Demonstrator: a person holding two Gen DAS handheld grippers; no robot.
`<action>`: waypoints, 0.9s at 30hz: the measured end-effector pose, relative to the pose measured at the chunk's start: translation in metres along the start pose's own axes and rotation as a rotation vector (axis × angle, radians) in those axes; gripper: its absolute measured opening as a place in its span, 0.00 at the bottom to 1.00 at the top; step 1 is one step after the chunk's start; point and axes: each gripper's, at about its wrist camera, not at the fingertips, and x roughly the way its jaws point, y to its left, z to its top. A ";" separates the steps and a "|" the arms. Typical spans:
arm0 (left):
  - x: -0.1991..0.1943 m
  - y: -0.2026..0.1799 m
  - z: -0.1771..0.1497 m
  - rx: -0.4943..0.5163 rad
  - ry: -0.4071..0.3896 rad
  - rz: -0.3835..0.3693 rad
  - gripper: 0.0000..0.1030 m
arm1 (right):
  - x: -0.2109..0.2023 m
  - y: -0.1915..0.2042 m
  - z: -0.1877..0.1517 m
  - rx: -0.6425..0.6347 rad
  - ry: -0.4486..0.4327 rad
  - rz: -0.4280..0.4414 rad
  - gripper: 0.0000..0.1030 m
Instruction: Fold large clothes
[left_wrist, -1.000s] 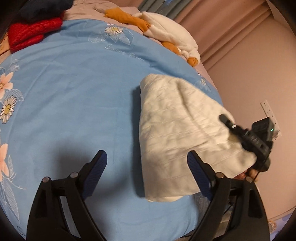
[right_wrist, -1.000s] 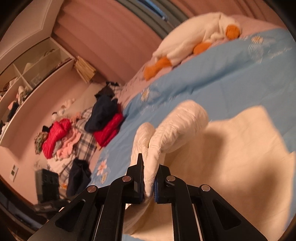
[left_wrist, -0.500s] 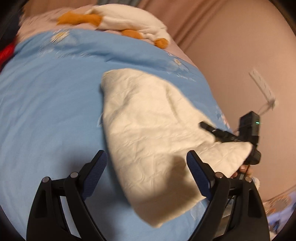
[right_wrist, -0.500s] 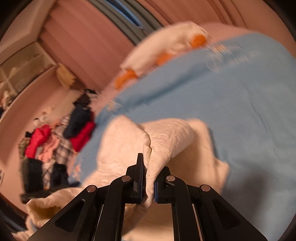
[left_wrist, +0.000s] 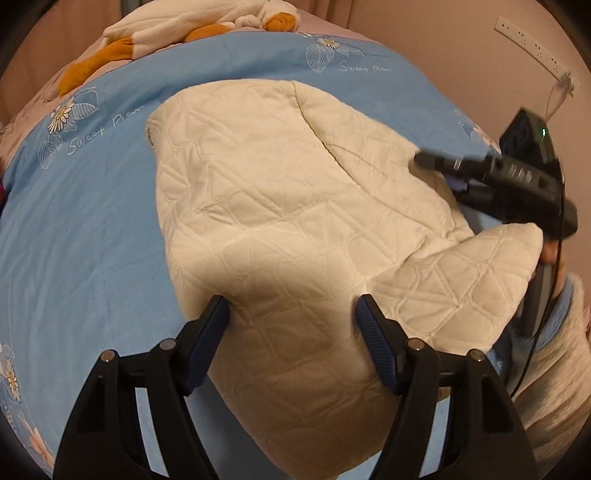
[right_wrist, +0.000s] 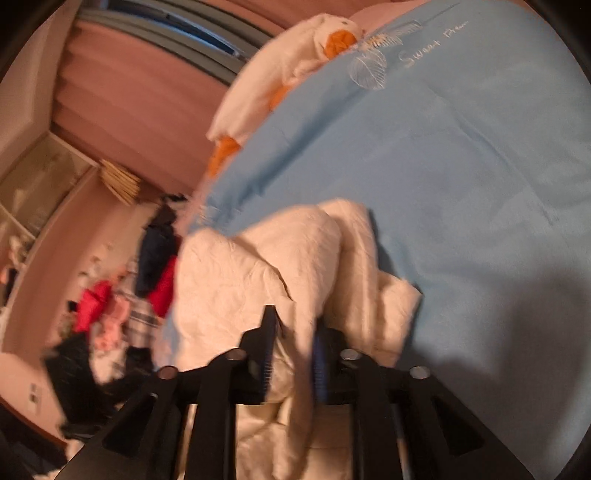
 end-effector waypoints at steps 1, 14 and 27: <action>0.002 0.002 -0.001 -0.001 0.005 0.002 0.69 | 0.002 0.001 0.003 0.003 0.001 -0.001 0.45; 0.009 -0.005 0.005 0.003 0.022 0.028 0.69 | 0.006 0.025 0.053 -0.059 -0.081 0.090 0.48; 0.005 -0.004 0.002 -0.027 0.002 0.008 0.70 | -0.041 0.134 -0.064 -0.530 0.027 -0.076 0.33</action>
